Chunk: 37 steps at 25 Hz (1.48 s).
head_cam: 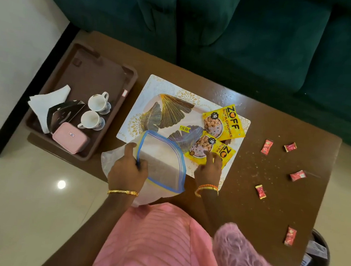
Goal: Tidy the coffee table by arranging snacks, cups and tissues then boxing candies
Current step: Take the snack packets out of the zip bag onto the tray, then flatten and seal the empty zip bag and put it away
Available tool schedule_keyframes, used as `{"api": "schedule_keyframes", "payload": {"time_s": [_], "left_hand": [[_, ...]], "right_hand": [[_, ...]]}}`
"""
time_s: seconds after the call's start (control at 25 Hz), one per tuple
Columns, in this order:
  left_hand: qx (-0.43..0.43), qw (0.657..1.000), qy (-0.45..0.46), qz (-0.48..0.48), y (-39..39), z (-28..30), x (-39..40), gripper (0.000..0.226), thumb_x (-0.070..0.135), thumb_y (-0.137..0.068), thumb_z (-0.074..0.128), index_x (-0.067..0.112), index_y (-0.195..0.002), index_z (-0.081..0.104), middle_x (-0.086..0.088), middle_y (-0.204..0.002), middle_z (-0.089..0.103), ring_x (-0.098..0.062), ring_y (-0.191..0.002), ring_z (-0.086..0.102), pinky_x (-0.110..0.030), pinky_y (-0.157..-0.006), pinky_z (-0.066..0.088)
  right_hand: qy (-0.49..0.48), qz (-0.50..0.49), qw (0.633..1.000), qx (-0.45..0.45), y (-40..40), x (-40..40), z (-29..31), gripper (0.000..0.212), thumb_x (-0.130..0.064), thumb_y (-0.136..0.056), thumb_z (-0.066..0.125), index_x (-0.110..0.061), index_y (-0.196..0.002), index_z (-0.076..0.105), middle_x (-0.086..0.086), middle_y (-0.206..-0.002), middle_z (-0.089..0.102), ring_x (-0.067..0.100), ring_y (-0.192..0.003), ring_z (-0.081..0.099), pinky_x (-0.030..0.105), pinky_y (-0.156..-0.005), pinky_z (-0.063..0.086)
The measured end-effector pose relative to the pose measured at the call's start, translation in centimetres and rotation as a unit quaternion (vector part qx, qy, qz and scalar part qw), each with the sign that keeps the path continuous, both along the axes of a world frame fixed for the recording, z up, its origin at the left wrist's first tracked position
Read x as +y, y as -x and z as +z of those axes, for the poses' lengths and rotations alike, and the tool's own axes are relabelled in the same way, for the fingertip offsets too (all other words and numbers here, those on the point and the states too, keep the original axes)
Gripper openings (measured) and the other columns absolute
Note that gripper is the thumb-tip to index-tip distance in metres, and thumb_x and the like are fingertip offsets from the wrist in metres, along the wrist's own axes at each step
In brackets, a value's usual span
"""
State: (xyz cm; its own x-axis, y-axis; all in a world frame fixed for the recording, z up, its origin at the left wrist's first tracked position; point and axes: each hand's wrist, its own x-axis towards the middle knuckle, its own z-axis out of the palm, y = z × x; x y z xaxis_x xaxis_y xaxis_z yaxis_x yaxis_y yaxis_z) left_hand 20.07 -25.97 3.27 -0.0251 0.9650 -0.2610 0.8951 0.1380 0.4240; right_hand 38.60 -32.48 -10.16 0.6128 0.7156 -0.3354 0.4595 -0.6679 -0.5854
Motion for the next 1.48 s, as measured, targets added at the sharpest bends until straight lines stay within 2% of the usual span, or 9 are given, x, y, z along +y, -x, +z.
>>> {"api": "schedule_keyframes", "payload": {"time_s": [0.16,0.28,0.52,0.64,0.88,1.16,1.28,1.4,1.48], "left_hand": [[-0.052,0.998,-0.001,0.046,1.1,1.0,0.7,0.042,0.014,-0.080,0.058,0.012,-0.121,0.048,-0.004,-0.060,0.057,-0.038,-0.078,0.063,-0.041,-0.066,0.049],[-0.085,0.995,0.005,0.046,2.1,1.3,0.8,0.036,0.014,-0.080,0.058,0.011,-0.115,0.050,0.003,-0.055,0.053,-0.037,-0.076,0.063,-0.039,-0.066,0.050],[-0.235,0.965,0.070,0.088,5.3,2.3,1.4,0.035,0.028,-0.083,0.061,0.014,-0.114,0.049,-0.003,-0.056,0.061,-0.030,-0.055,0.063,-0.040,-0.064,0.055],[-0.313,0.939,0.108,0.096,8.1,3.0,1.8,0.043,0.063,-0.080,0.049,0.025,-0.100,0.053,0.002,-0.057,0.064,-0.014,-0.046,0.056,-0.028,-0.051,0.046],[-0.266,0.923,0.277,-0.008,12.1,0.6,3.6,0.070,0.056,-0.084,0.055,0.014,-0.137,0.037,-0.010,-0.139,0.045,-0.020,-0.117,0.046,-0.031,-0.097,0.033],[-0.437,0.731,0.523,0.036,12.5,0.4,4.5,0.057,0.051,-0.077,0.065,0.020,-0.125,0.057,-0.011,-0.124,0.065,-0.029,-0.116,0.060,-0.043,-0.098,0.050],[-0.398,0.825,0.401,0.014,13.1,0.2,4.6,0.040,0.030,-0.078,0.073,0.012,-0.112,0.060,-0.010,-0.112,0.069,-0.024,-0.104,0.065,-0.037,-0.092,0.052],[-0.395,0.869,0.296,-0.022,13.6,0.6,5.3,0.050,0.019,-0.086,0.065,0.014,-0.133,0.047,-0.012,-0.133,0.056,-0.028,-0.115,0.058,-0.042,-0.100,0.047],[-0.359,0.908,0.204,-0.065,13.8,1.0,6.1,0.052,0.016,-0.091,0.056,0.017,-0.140,0.039,-0.010,-0.139,0.051,-0.028,-0.125,0.050,-0.034,-0.104,0.040]], "right_hand": [[0.071,0.068,0.929,0.356,2.4,-5.8,2.8,0.086,-0.013,-0.063,0.081,-0.019,-0.135,0.035,0.007,-0.115,0.065,0.013,-0.103,0.062,0.018,-0.090,0.049],[-0.022,0.077,0.871,0.484,4.6,-5.6,5.0,0.100,-0.003,-0.057,0.084,-0.030,-0.137,0.030,0.005,-0.114,0.067,0.017,-0.107,0.064,0.033,-0.085,0.057],[-0.092,-0.130,0.916,0.369,7.8,-3.0,8.6,0.010,-0.006,-0.087,0.060,0.004,-0.089,0.060,0.015,-0.077,0.063,0.011,-0.050,0.055,0.036,-0.053,0.051],[-0.200,-0.165,0.909,0.326,8.5,-2.3,10.6,0.013,-0.003,-0.090,0.055,0.006,-0.081,0.056,0.002,-0.069,0.066,-0.001,-0.060,0.061,0.018,-0.065,0.051],[-0.267,-0.264,0.829,0.415,9.3,-2.0,14.0,0.024,-0.006,-0.094,0.050,-0.021,-0.078,0.060,-0.013,-0.054,0.063,0.007,-0.044,0.060,0.023,-0.046,0.054],[-0.264,-0.307,0.859,0.315,10.3,-4.0,14.7,0.029,-0.019,-0.089,0.060,-0.011,-0.117,0.060,0.003,-0.092,0.065,0.009,-0.075,0.060,0.021,-0.067,0.053],[-0.209,-0.320,0.886,0.264,10.8,-4.9,15.2,0.059,-0.030,-0.082,0.068,-0.018,-0.132,0.040,0.003,-0.117,0.056,0.009,-0.088,0.061,0.014,-0.063,0.053],[-0.217,-0.252,0.863,0.381,11.2,-6.5,15.7,0.080,-0.018,-0.076,0.075,-0.035,-0.139,0.030,0.000,-0.138,0.048,0.018,-0.119,0.055,0.040,-0.098,0.049],[-0.218,-0.164,0.833,0.481,11.7,-7.5,16.6,0.079,-0.009,-0.069,0.075,-0.042,-0.132,0.042,-0.002,-0.124,0.060,0.014,-0.109,0.063,0.031,-0.089,0.054]]}}
